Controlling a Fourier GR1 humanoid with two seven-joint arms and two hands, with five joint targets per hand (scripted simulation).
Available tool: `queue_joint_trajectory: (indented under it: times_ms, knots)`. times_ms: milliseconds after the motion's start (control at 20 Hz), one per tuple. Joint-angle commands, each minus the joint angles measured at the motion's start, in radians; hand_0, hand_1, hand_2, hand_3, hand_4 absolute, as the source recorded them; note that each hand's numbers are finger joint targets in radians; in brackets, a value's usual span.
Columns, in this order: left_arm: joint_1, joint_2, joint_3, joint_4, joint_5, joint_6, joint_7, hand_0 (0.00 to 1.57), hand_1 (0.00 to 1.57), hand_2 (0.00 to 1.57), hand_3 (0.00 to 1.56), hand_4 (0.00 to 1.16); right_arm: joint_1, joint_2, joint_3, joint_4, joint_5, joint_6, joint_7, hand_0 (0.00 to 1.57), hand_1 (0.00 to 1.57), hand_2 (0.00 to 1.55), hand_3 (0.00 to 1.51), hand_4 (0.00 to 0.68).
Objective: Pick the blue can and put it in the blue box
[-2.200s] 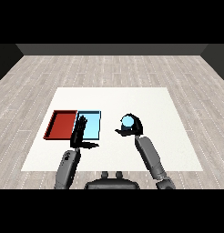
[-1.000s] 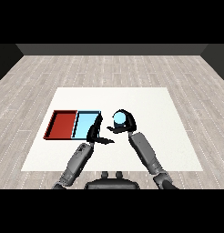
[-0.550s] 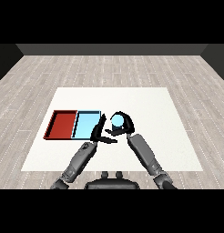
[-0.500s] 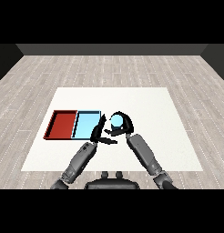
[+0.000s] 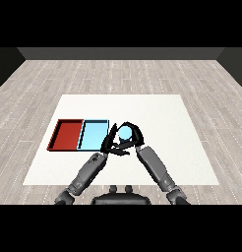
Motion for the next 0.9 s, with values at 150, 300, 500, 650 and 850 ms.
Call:
queue_joint_trajectory:
  times_ms: [150, 300, 500, 650, 850]
  knots:
    - [-0.007, 0.0, -0.039, 0.03, 0.025, 0.026, -0.032, 0.0, 0.0, 0.0, 0.0, 0.0, 0.008, 0.001, 0.076, -0.063, 0.002, -0.044, 0.062, 1.43, 1.43, 1.43, 1.39, 0.62]
    - [-0.014, 0.0, -0.005, -0.072, -0.009, 0.016, 0.074, 0.0, 0.0, 0.0, 0.0, 0.0, -0.006, 0.001, 0.144, 0.015, -0.045, -0.091, -0.016, 1.42, 1.42, 1.44, 1.4, 0.626]
    - [-0.074, 0.0, -0.047, 0.065, 0.052, 0.028, -0.058, 0.0, 0.0, 0.0, 0.0, 0.1, -0.072, 0.001, 0.073, 0.069, -0.014, -0.043, -0.004, 1.36, 1.36, 1.44, 1.4, 0.615]
    - [-0.039, 0.005, -0.073, 0.066, -0.142, 0.156, -0.007, 0.27, 0.27, 0.52, 0.0, 0.57, -0.108, 0.001, 0.129, 0.02, -0.046, -0.076, 0.064, 1.28, 1.28, 1.42, 1.4, 0.613]
    - [-0.063, 0.001, -0.067, 0.024, -0.183, 0.19, 0.071, 0.32, 0.32, 0.48, 0.33, 0.18, -0.065, 0.001, 0.212, 0.014, -0.073, -0.123, -0.006, 1.46, 1.46, 1.47, 1.4, 0.593]
